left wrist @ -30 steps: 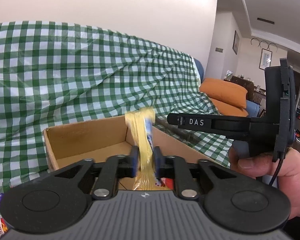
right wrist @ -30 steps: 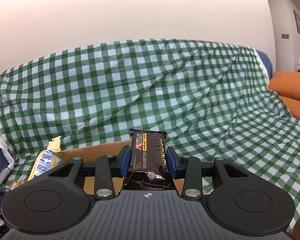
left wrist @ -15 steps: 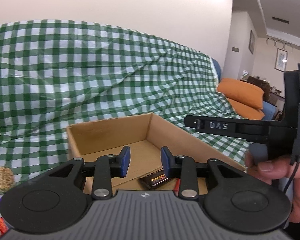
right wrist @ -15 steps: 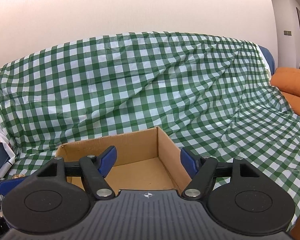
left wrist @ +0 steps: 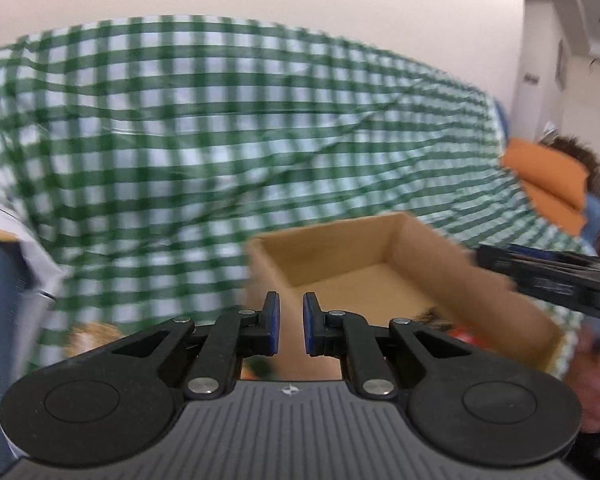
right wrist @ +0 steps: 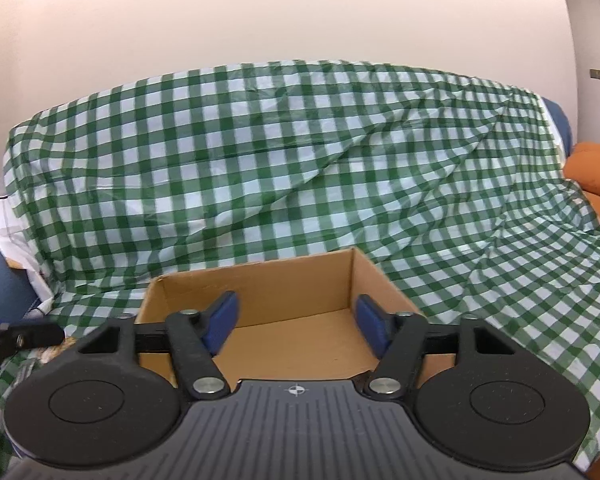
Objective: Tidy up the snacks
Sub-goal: 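Grasp the silver stick pack with the left tool while the right tool grasps the cookie bag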
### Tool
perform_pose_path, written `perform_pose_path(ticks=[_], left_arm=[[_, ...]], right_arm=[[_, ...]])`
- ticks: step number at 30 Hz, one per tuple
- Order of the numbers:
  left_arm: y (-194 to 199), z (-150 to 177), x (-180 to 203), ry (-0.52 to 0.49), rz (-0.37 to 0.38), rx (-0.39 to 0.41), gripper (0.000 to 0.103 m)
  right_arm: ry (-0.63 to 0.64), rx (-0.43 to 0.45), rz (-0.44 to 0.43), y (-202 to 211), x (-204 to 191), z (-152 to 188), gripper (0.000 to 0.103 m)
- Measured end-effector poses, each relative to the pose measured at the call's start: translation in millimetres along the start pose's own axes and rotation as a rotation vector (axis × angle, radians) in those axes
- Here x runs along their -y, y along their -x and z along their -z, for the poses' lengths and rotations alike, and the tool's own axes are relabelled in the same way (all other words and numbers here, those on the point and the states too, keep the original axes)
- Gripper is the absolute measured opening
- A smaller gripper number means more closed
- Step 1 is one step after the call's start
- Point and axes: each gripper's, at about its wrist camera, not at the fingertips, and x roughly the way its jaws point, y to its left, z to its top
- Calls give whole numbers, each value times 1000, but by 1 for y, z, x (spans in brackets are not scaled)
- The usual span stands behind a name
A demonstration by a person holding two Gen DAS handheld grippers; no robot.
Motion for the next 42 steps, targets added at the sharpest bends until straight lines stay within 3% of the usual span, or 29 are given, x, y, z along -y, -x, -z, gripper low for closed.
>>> perform_pose_path(ticks=[4, 6, 7, 10, 16, 18, 27, 30, 35, 38, 42], left_arm=[[-4, 22, -55, 52, -115, -9, 13], [-16, 33, -80, 96, -230, -151, 12], [-17, 35, -94, 140, -311, -173, 12], [-18, 43, -134, 342, -317, -237, 12], [-16, 56, -183, 627, -382, -284, 12], [-17, 60, -190, 675, -386, -301, 12], [-39, 68, -188, 620, -422, -394, 18], [-45, 71, -188, 615, -433, -422, 24], [-54, 76, -190, 609, -454, -458, 31], [-59, 79, -191, 603, -469, -485, 41], [-68, 85, -190, 573, -471, -542, 41]], right_arm=[[7, -7, -61, 0, -12, 2, 42], [21, -13, -92, 1, -20, 3, 41], [33, -14, -109, 2, -25, 4, 41], [72, -14, -169, 2, -38, 6, 41], [137, -45, -290, 0, -79, 11, 41], [175, -50, -328, -1, -102, 17, 41], [355, -84, -303, -16, -205, 63, 45], [352, -117, -254, -41, -220, 70, 57], [385, -186, -133, -87, -236, 89, 58], [400, -212, -70, -111, -241, 95, 59], [403, -273, -31, -140, -241, 102, 59]])
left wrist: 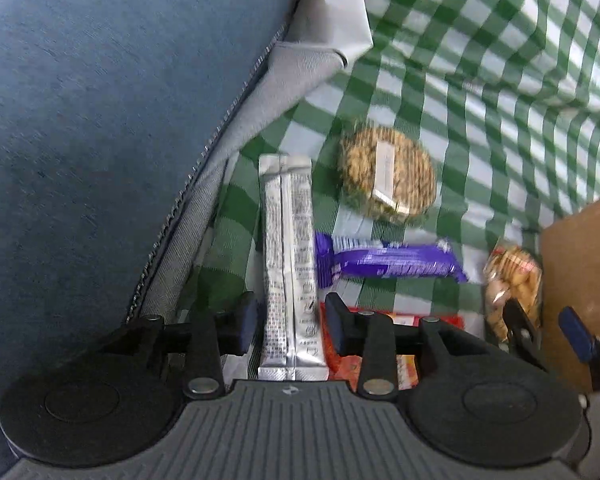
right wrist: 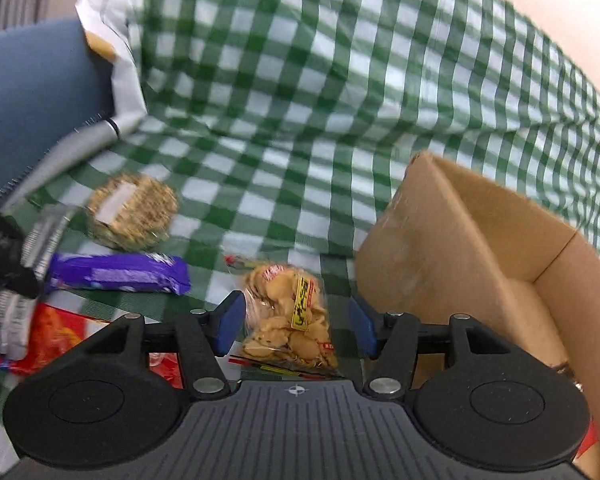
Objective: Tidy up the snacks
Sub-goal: 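Grasp the silver stick pack with the left tool while the right tool grasps the cookie bag, then lift the silver stick pack with the left tool while the right tool lifts the cookie bag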
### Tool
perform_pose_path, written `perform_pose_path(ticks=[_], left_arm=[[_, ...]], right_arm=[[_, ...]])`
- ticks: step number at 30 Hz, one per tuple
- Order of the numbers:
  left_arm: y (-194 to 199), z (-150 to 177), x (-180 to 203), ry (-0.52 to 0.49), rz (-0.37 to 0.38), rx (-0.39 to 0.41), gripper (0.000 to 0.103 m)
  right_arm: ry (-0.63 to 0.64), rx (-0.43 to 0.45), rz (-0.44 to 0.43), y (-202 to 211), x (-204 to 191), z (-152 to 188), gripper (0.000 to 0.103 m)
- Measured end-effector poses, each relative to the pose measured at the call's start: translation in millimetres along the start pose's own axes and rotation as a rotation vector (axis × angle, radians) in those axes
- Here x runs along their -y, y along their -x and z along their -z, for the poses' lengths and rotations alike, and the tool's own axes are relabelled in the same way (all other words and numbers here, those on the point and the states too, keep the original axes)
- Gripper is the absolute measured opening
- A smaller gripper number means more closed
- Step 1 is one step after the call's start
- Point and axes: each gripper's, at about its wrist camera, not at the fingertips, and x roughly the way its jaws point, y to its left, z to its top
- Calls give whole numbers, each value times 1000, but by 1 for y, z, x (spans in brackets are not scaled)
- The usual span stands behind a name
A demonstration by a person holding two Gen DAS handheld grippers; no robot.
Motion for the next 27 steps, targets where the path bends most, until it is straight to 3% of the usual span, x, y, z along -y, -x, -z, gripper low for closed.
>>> perform_pose_path(ticks=[4, 7, 10, 18, 27], left_arm=[[-5, 3, 2, -29, -11, -23, 41], [-5, 5, 3, -38, -4, -25, 36], [-1, 6, 2, -41, 1, -8, 33], [25, 16, -3, -10, 68, 33, 31], [52, 35, -1, -39, 168, 31, 31]], right_arm=[[-10, -70, -9, -20, 1, 6, 54], [3, -77, -26, -26, -1, 9, 30], [4, -49, -48, -18, 0, 8, 24], [31, -2, -154, 32, 15, 5, 22], [82, -53, -287, 101, 30, 30, 22]])
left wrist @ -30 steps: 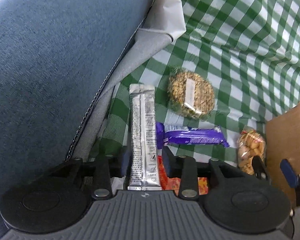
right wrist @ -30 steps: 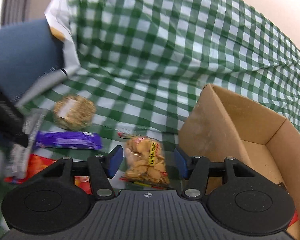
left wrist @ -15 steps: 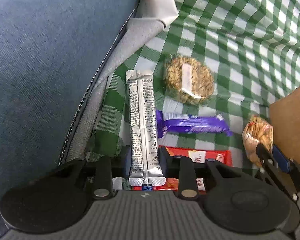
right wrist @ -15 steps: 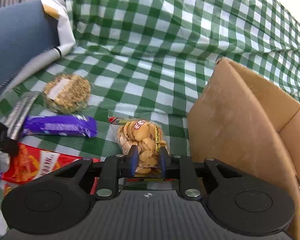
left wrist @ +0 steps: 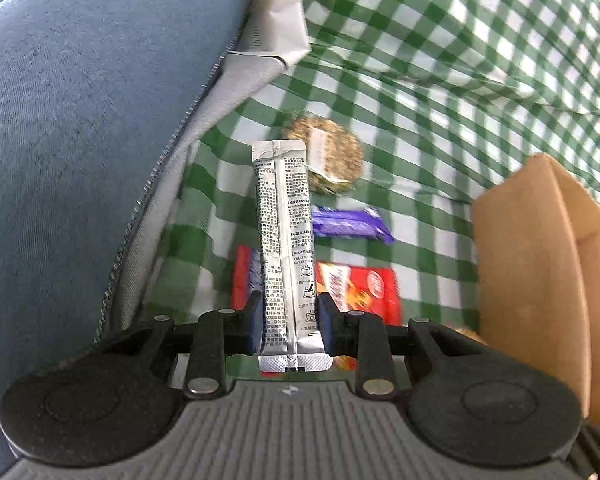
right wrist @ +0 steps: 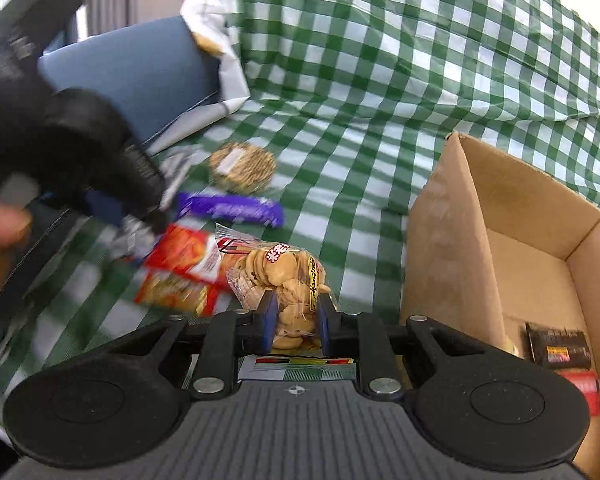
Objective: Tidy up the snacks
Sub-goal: 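Lift the silver stick pack with the left tool while the right tool lifts the cookie bag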
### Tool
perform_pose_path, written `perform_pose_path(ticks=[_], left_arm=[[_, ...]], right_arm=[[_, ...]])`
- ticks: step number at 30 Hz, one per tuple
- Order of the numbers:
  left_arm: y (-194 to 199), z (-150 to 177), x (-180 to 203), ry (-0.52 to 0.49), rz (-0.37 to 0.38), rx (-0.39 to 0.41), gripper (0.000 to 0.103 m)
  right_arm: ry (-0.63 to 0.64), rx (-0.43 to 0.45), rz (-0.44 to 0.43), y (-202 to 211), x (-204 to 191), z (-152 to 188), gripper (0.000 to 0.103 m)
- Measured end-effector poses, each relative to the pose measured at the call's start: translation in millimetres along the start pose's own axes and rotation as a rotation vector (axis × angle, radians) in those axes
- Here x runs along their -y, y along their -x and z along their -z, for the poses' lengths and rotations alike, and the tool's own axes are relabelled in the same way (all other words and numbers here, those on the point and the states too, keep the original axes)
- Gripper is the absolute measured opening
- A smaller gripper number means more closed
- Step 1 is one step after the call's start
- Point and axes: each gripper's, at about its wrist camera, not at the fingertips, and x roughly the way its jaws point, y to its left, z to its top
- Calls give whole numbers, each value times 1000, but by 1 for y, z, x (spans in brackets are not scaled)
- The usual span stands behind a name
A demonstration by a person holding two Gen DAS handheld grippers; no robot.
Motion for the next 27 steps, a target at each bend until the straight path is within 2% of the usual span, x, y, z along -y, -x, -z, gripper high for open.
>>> perform_pose_path(ticks=[6, 11, 13, 16, 18, 23, 25, 27], left_arm=[[5, 13, 9, -23, 66, -32, 31], [-9, 18, 12, -58, 63, -129, 31], [-14, 18, 12, -72, 53, -155, 31], [-21, 17, 10, -68, 30, -181, 32], [-26, 17, 11, -66, 21, -190, 32], [-31, 17, 11, -80, -3, -201, 32], [-31, 17, 11, -86, -7, -204, 32], [-31, 17, 12, -88, -15, -200, 33]], right_arm=[[-9, -64, -57, 24, -4, 26, 22], [-5, -91, -188, 28, -5, 35, 26], [12, -60, -208, 31, -4, 35, 43], [-5, -49, -214, 29, 2, 33, 61], [-29, -73, -214, 21, 6, 33, 64], [-76, -153, -293, 2, 9, 34, 72], [-57, -157, -309, 3, 7, 33, 83], [-30, -171, -315, 1, 3, 35, 86]])
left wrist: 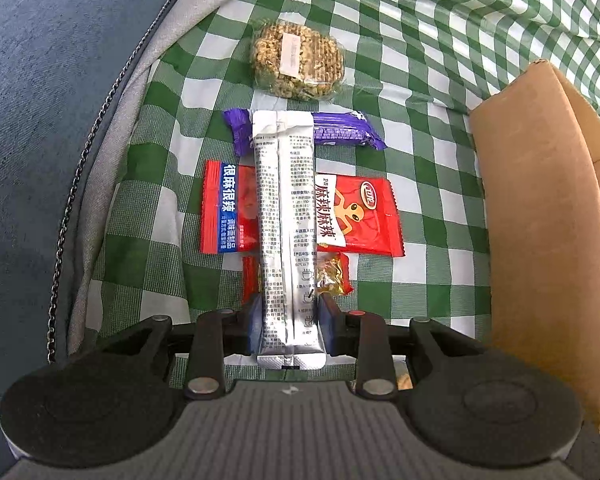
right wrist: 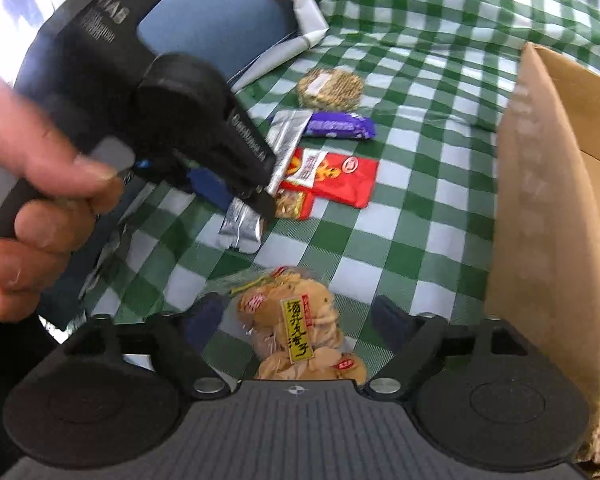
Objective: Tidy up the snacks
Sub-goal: 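Lift the silver stick pack with the left tool while the right tool lifts the cookie bag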
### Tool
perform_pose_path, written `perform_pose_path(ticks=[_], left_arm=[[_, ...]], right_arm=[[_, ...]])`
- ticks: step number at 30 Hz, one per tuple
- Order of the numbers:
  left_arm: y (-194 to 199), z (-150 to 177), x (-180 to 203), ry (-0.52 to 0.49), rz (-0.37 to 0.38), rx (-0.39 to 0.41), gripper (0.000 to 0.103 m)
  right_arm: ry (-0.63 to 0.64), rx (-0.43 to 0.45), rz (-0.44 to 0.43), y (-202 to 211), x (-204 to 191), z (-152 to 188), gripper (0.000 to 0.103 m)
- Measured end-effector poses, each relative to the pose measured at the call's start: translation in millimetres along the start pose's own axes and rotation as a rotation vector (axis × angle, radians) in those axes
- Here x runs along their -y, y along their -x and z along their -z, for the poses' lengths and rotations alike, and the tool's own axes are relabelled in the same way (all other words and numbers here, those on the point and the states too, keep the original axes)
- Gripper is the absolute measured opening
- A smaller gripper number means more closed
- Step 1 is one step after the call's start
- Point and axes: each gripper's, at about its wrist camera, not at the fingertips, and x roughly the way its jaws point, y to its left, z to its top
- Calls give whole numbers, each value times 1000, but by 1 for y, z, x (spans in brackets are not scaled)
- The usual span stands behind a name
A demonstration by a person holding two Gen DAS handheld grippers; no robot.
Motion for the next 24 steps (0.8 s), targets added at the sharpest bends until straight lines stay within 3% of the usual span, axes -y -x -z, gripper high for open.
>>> perform_pose_path(ticks=[8, 17, 21, 24], left_arm=[[0, -3, 8, -10, -40, 35, 36], [-3, -6, 12, -31, -66, 60, 41], [-7, -6, 15, -60, -79, 58, 40], [-6, -6, 17, -85, -83, 69, 32]], right_arm=[[40, -60, 37, -15, -6, 8, 83], [66, -90, 43, -21, -8, 13, 70], [89, -89, 46, -20, -10, 15, 60], [87, -84, 39, -17, -9, 15, 55]])
